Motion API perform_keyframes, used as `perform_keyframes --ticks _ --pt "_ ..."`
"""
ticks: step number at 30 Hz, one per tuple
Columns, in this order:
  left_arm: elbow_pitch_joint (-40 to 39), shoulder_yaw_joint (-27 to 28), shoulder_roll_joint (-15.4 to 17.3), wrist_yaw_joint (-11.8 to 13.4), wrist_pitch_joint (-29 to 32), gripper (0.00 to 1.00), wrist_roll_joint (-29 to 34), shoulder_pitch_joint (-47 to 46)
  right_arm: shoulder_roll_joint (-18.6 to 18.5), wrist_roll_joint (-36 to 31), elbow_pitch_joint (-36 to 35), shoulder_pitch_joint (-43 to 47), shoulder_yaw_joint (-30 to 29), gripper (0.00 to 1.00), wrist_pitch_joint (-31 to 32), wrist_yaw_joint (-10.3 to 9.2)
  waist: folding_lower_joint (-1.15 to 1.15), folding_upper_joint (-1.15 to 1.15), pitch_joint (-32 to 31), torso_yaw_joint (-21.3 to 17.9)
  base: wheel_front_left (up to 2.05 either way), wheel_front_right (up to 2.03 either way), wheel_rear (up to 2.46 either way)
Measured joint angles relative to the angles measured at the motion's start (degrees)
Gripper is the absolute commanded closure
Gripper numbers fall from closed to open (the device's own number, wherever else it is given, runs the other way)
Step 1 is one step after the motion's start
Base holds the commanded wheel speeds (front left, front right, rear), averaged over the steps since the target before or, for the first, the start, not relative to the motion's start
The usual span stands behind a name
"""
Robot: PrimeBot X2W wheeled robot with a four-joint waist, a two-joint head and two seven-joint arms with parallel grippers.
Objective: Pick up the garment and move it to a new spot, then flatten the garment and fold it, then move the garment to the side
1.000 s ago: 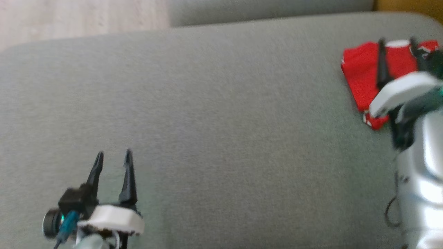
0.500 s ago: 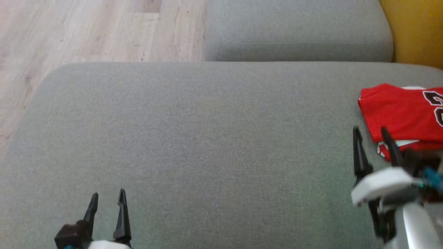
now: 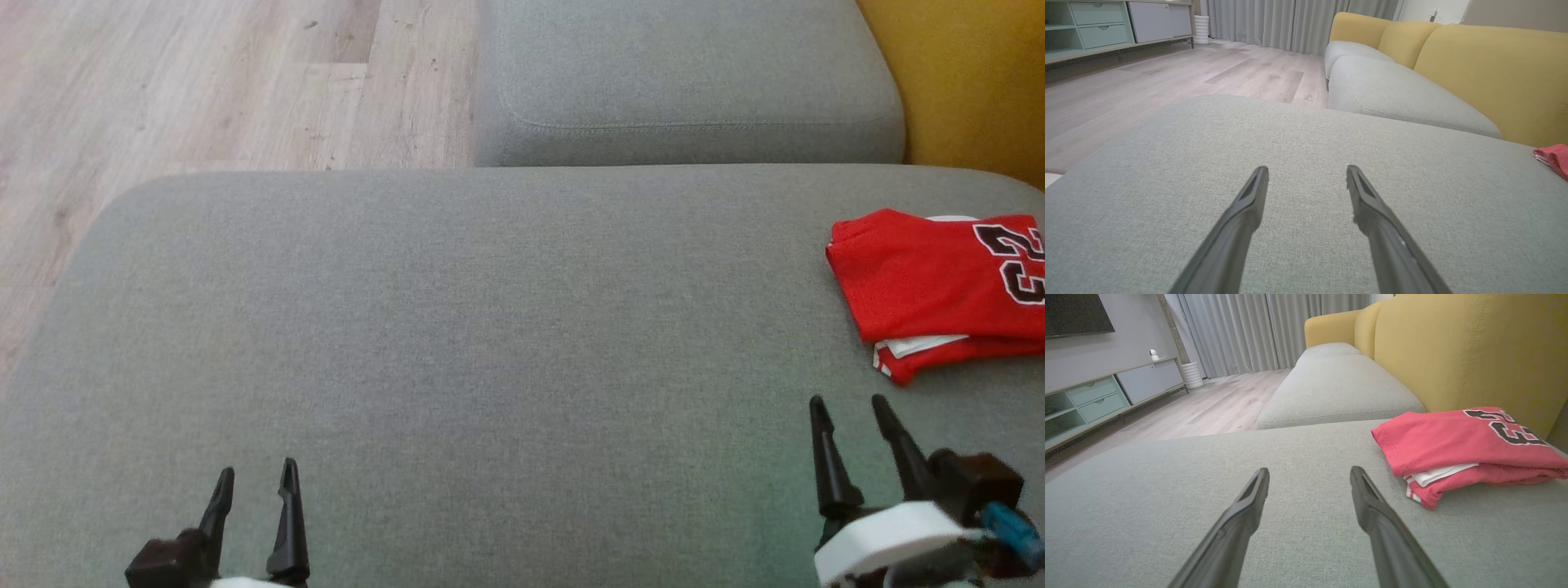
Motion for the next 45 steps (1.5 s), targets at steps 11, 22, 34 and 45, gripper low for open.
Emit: perform_keyframes --ticks 11,22,34,45 --pt "1.86 -0.32 -0.13 -0.32 0.02 0.00 0.12 0.04 0.03 0.44 0.51 1.89 1.18 0.00 -0.78 -0.01 0.00 0.00 -0.10 0.26 0.00 0.00 0.00" --pt "2.76 -0.48 -0.51 -0.46 0.55 1.00 -0.55 0.04 0.04 0.83 1.45 1.90 1.27 1.00 -0.78 -0.01 0.00 0.00 -0.07 0.34 0.00 0.00 0.00" --pt "6.11 -0.05 -3.68 -2.04 1.64 1.00 -3.57 2.14 0.10 5.66 6.25 3.04 1.19 1.00 -0.25 -0.02 0.01 0.00 0.22 0.01 0.00 0.00 0.00" --pt "6.78 3.28 -5.46 -4.23 3.30 1.00 -7.90 1.99 0.10 12.92 6.26 2.77 0.74 1.00 0.64 -0.02 0.01 0.00 0.58 -0.41 0.00 0.00 0.00"
